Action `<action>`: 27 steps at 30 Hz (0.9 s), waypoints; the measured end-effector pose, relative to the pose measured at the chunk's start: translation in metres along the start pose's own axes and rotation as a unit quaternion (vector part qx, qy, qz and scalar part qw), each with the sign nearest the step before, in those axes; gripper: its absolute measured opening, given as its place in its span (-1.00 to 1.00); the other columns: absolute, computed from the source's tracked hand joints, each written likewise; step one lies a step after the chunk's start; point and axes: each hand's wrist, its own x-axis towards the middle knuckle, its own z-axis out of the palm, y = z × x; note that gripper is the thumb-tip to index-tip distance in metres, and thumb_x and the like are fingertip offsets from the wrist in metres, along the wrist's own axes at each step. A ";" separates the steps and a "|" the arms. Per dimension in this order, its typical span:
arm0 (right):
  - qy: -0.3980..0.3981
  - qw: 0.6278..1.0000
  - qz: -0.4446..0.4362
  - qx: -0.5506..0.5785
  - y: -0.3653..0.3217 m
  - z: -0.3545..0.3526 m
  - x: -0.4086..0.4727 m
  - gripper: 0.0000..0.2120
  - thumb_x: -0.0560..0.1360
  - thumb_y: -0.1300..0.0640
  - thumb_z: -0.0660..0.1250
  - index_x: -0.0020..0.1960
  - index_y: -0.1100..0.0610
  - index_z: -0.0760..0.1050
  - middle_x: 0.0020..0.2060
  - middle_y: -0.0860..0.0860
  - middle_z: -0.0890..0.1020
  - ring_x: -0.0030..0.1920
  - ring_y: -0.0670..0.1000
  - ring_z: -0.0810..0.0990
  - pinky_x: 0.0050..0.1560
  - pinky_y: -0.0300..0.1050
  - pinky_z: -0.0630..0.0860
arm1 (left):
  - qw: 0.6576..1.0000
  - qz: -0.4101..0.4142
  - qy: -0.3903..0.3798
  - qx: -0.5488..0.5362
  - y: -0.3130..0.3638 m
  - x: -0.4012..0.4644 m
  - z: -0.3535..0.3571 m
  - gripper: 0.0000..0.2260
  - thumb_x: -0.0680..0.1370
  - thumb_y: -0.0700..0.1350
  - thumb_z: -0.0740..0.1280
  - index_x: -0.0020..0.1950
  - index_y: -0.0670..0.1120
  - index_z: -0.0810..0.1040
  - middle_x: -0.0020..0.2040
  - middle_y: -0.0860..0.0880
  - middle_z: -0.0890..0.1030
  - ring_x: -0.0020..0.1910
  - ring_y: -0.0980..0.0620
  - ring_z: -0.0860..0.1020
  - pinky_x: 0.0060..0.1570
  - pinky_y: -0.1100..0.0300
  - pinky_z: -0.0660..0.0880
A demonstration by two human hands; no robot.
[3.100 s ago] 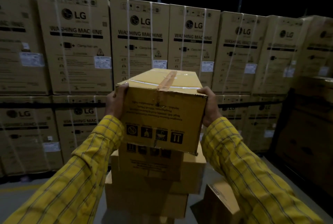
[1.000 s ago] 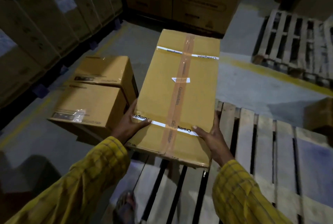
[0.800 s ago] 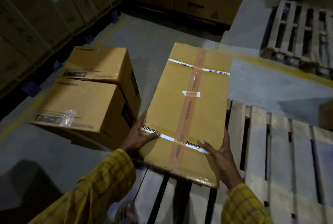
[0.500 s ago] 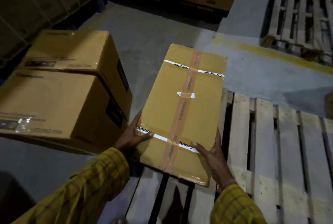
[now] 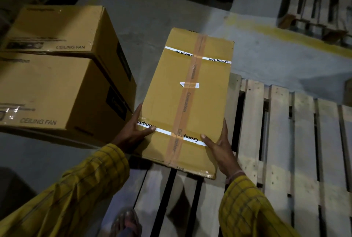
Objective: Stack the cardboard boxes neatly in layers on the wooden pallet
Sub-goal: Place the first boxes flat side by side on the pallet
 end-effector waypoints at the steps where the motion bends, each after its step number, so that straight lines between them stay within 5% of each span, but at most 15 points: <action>1: 0.004 1.000 0.004 -0.010 -0.002 0.001 -0.001 -0.03 0.46 -0.04 0.58 0.59 -0.42 -0.01 0.53 -0.18 0.39 0.49 -0.05 0.42 0.51 0.18 0.39 | 1.000 -0.001 0.000 0.007 0.001 0.000 0.000 -0.14 0.51 -0.05 0.54 0.64 0.26 0.10 0.45 0.25 0.44 0.32 0.43 0.44 0.32 0.22 0.41; 4: 0.055 0.992 -0.024 -0.113 -0.009 0.007 -0.002 0.02 0.49 0.01 0.55 0.67 -0.22 -0.09 0.64 -0.10 0.11 0.62 0.01 0.17 0.60 0.07 0.19 | 0.998 0.005 0.017 0.053 0.005 0.001 0.003 -0.07 0.51 -0.05 0.54 0.68 0.18 -0.01 0.58 0.12 0.30 0.50 0.28 0.32 0.48 0.11 0.31; 7: 0.075 0.956 -0.094 -0.267 -0.015 0.020 0.000 -0.03 0.56 -0.01 0.46 0.68 -0.17 -0.18 0.67 -0.03 -0.20 0.66 0.06 -0.10 0.59 0.04 0.06 | 0.976 0.040 0.036 0.211 0.007 0.009 0.009 0.05 0.49 0.06 0.55 0.69 0.13 -0.18 0.70 0.00 -0.17 0.66 0.03 -0.10 0.55 0.05 0.04; 13: 0.080 0.924 -0.058 -0.370 -0.018 0.031 0.003 -0.13 0.60 -0.25 0.30 0.67 -0.22 -0.21 0.59 -0.07 -0.47 0.65 0.23 -0.10 0.44 0.20 0.32 | 0.957 0.038 0.005 0.286 0.003 0.021 0.014 0.04 0.50 0.26 0.46 0.68 0.12 -0.25 0.66 -0.04 -0.35 0.67 -0.14 -0.15 0.59 -0.22 0.05; 18: 0.015 0.927 0.036 -0.374 -0.038 0.024 0.005 -0.07 0.58 -0.28 0.33 0.65 -0.22 -0.27 0.57 0.03 -0.51 0.64 0.26 -0.26 0.57 0.26 0.06 | 0.930 -0.034 -0.015 0.367 0.031 0.016 0.016 0.00 0.56 0.19 0.43 0.68 0.01 -0.25 0.59 -0.13 -0.47 0.64 -0.28 -0.22 0.57 -0.27 0.04; 21: 0.001 0.918 0.050 -0.394 -0.075 0.046 -0.004 -0.11 0.58 -0.28 0.31 0.68 -0.17 -0.18 0.62 0.08 -0.41 0.65 0.23 -0.26 0.59 0.27 -0.08 | 0.939 0.030 -0.002 0.343 0.068 -0.006 0.013 -0.14 0.62 0.13 0.37 0.70 -0.04 -0.14 0.61 -0.12 -0.44 0.64 -0.24 -0.26 0.59 -0.23 0.00; 24: -0.023 0.923 -0.023 -0.383 -0.124 0.092 -0.020 -0.22 0.61 -0.23 0.30 0.68 -0.17 -0.05 0.66 0.04 -0.29 0.66 0.17 -0.24 0.62 0.19 -0.13 | 0.946 0.116 0.073 0.292 0.107 -0.036 -0.008 -0.26 0.66 0.09 0.31 0.70 -0.06 -0.03 0.67 -0.10 -0.32 0.66 -0.15 -0.22 0.62 -0.10 -0.02; 27: -0.071 0.918 -0.138 -0.365 -0.175 0.154 -0.034 -0.30 0.62 -0.23 0.25 0.67 -0.10 0.08 0.68 0.06 -0.15 0.66 0.15 -0.18 0.64 0.13 -0.14 | 0.924 0.177 0.241 0.238 0.135 -0.066 -0.045 -0.35 0.66 0.06 0.28 0.68 -0.11 0.13 0.70 -0.12 -0.11 0.68 -0.12 -0.12 0.63 0.06 -0.08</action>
